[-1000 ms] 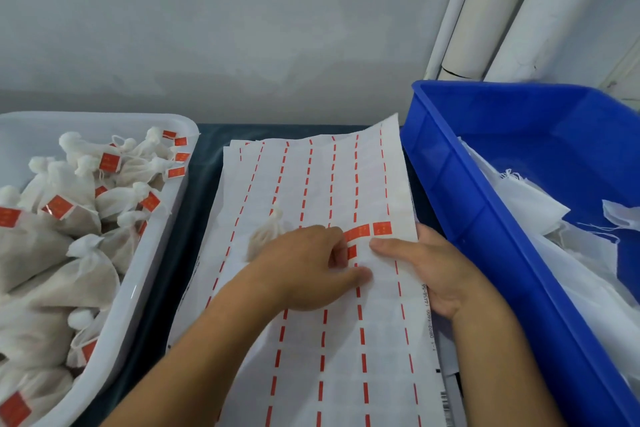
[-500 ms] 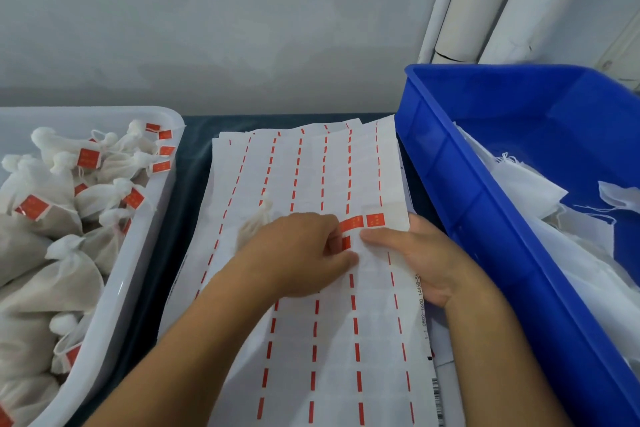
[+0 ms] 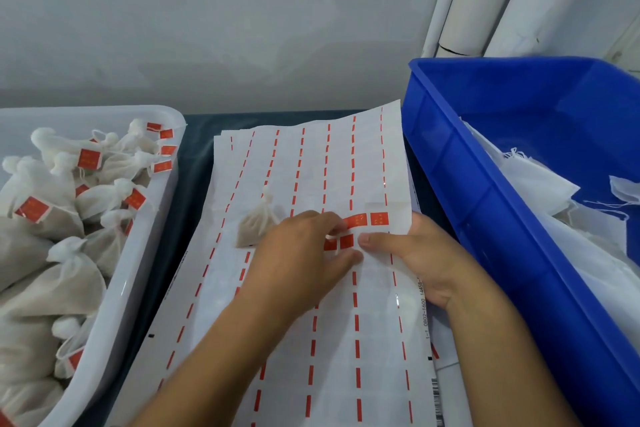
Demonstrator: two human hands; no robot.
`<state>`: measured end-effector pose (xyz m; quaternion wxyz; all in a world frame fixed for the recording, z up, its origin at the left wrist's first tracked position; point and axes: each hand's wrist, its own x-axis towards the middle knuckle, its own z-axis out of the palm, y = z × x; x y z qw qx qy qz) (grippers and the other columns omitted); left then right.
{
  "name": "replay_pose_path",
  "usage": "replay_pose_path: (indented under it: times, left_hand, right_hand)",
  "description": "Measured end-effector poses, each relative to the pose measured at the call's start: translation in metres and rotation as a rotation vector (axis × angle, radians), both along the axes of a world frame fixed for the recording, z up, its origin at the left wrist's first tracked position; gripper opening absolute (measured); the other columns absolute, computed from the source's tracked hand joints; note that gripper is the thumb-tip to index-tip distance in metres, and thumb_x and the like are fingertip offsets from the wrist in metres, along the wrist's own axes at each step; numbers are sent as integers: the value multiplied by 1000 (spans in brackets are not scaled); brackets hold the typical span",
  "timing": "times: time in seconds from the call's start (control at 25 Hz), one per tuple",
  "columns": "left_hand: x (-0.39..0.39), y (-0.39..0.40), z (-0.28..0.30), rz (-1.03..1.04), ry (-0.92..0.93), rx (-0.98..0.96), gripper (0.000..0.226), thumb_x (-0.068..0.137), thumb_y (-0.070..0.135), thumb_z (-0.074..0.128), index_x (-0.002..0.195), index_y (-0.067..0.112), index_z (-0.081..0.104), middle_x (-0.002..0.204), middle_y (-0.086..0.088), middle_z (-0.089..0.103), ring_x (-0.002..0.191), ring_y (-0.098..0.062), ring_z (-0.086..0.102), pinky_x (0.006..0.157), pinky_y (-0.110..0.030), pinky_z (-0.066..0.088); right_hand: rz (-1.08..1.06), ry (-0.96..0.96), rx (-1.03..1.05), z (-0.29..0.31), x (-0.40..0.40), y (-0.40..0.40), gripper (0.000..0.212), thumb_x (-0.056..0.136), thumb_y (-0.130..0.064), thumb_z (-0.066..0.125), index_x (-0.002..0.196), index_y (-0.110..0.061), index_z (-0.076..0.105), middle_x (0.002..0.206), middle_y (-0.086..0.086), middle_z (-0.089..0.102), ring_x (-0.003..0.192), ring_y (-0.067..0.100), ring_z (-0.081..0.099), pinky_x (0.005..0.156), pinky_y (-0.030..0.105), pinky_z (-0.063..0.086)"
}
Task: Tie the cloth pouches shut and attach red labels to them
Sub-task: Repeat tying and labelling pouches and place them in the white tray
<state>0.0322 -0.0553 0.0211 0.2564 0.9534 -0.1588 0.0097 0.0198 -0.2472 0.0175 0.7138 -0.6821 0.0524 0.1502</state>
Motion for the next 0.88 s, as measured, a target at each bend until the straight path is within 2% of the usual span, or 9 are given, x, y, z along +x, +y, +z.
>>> replay_pose_path:
  times: [0.08,0.16,0.28,0.44,0.56,0.72,0.88]
  left_hand:
    - [-9,-2,-5,31,11,-119,42,87,60,69,124,41,70,114,23,70,83,4,60,77,-12,49]
    - [-15,-2,-8,45,37,-228,35,89,54,69,121,39,74,111,22,72,84,3,64,82,-18,57]
    - [-17,1,-11,55,84,-334,30,89,51,69,116,39,76,104,24,73,85,0,67,83,-24,61]
    - [-14,3,-17,54,98,-369,26,93,47,67,116,39,76,96,33,68,85,4,66,79,-15,57]
    - [-12,3,-21,65,110,-365,24,94,48,66,114,41,76,86,43,57,84,10,63,71,-3,50]
    - [-11,6,-20,52,120,-399,3,94,45,67,90,46,67,82,34,64,91,15,59,65,2,46]
    - [-11,6,-19,50,114,-347,13,96,47,63,84,47,59,80,29,64,90,14,58,62,2,45]
  right_hand:
    - [5,4,34,-1,0,0,29,93,-13,73,102,-40,78,111,-1,79,97,24,77,75,36,64]
    - [15,15,42,-2,0,0,28,93,-13,73,106,-37,78,112,0,78,99,25,77,77,38,64]
    - [11,30,4,-5,1,0,27,91,-20,76,114,-35,75,113,-1,78,99,26,77,87,49,62]
    - [7,43,-14,-6,3,0,37,84,-28,80,120,-33,72,115,-1,77,102,29,76,95,57,57]
    - [-4,49,-35,-7,2,-1,36,84,-29,81,119,-34,71,113,-2,78,99,29,77,93,58,58]
    - [-25,51,-68,-5,2,0,33,87,-28,80,118,-36,71,111,-4,78,97,27,77,92,57,58]
    - [-36,57,-96,-2,0,1,30,88,-27,80,115,-37,71,110,-5,78,97,26,77,92,57,59]
